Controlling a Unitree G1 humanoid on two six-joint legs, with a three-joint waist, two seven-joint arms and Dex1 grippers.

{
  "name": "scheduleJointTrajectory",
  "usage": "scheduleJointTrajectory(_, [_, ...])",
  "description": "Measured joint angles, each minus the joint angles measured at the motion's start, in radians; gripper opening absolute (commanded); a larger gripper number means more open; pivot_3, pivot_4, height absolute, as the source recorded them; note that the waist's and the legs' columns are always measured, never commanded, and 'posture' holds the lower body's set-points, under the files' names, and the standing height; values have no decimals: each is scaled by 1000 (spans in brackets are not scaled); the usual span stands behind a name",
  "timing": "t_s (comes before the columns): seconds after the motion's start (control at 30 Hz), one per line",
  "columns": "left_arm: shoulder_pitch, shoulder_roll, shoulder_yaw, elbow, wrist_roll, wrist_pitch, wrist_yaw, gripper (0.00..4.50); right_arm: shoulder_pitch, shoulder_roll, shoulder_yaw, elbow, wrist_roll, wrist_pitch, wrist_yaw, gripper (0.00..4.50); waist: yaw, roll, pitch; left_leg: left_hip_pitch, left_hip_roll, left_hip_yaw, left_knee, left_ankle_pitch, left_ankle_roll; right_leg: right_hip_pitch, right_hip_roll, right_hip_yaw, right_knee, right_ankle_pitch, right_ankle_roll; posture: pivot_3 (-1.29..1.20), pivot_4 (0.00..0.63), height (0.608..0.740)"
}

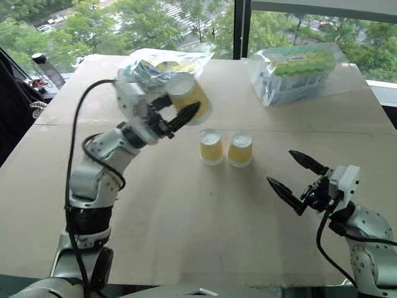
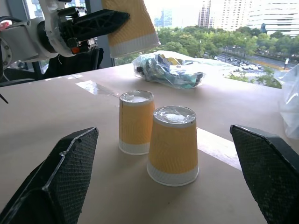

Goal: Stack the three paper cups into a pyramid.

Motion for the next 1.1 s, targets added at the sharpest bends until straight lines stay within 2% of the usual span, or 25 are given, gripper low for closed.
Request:
scheduleJointTrajectory(0.3, [-50,-82,-60,162,42,-51,-75,2579,22,25,0,-90,14,-18,-44,4500,2,0,0,1,0,-1,0,0,1,0,0,0,1,0,0,0,150,740])
scheduleJointTrajectory(1.1, [-122,-102,-115,290,134,-61,-176,2579,37,25,20,-114,27,-19,-72,4500,3,0,0,-1,0,-2,1,0,1,0,0,0,1,0,0,0,150,740])
